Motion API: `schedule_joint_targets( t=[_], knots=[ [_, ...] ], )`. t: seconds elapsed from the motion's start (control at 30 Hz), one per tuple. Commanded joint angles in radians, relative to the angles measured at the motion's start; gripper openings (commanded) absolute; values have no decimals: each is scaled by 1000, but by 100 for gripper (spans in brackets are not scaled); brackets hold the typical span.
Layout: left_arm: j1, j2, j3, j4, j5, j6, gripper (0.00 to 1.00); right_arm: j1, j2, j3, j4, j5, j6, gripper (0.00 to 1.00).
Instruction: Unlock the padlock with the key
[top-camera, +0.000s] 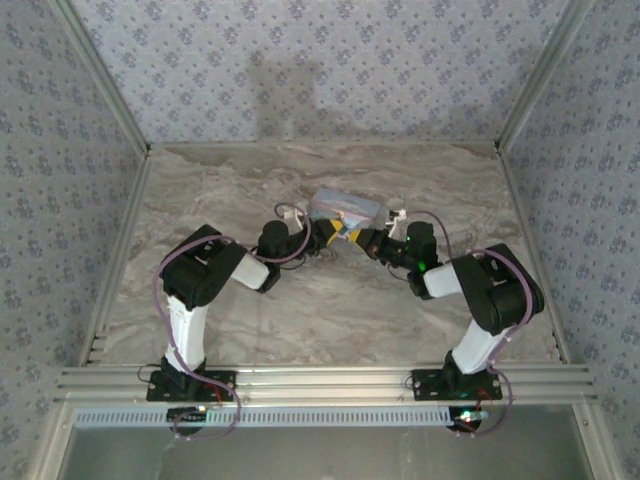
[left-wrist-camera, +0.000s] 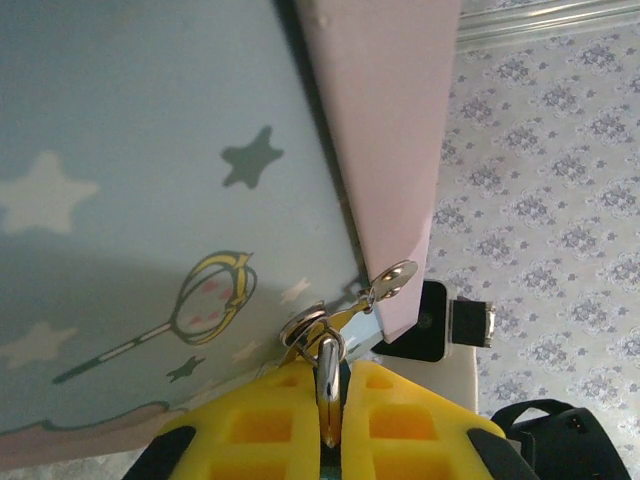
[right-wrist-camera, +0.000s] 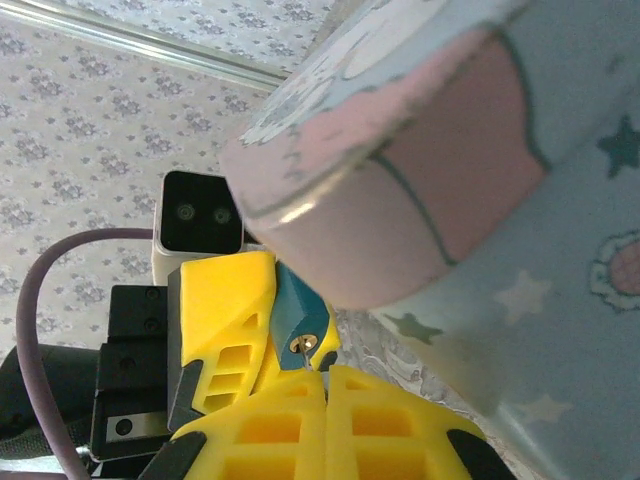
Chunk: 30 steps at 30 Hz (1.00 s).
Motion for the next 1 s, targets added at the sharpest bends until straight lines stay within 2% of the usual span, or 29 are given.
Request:
schedule_joint_targets(
  t=[0.0, 0.3, 0.5, 0.77, 0.97],
  knots=[
    [-40, -28, 38, 118, 146, -9, 0, 16, -59, 51, -146, 95, -147, 0],
    [-39, -25, 44, 117, 147, -11, 0, 26, -141, 72, -281, 98, -326, 0],
    [-40, -26, 43, 116, 149, -10, 0, -21, -95, 69, -132, 22, -166, 0],
    [-45, -26, 40, 117, 146, -8, 0, -9, -47, 84, -55, 7, -56, 0],
    [-46, -27, 36, 117, 146, -8, 0, 56, -157, 108, -318, 134, -317, 0]
  ],
)
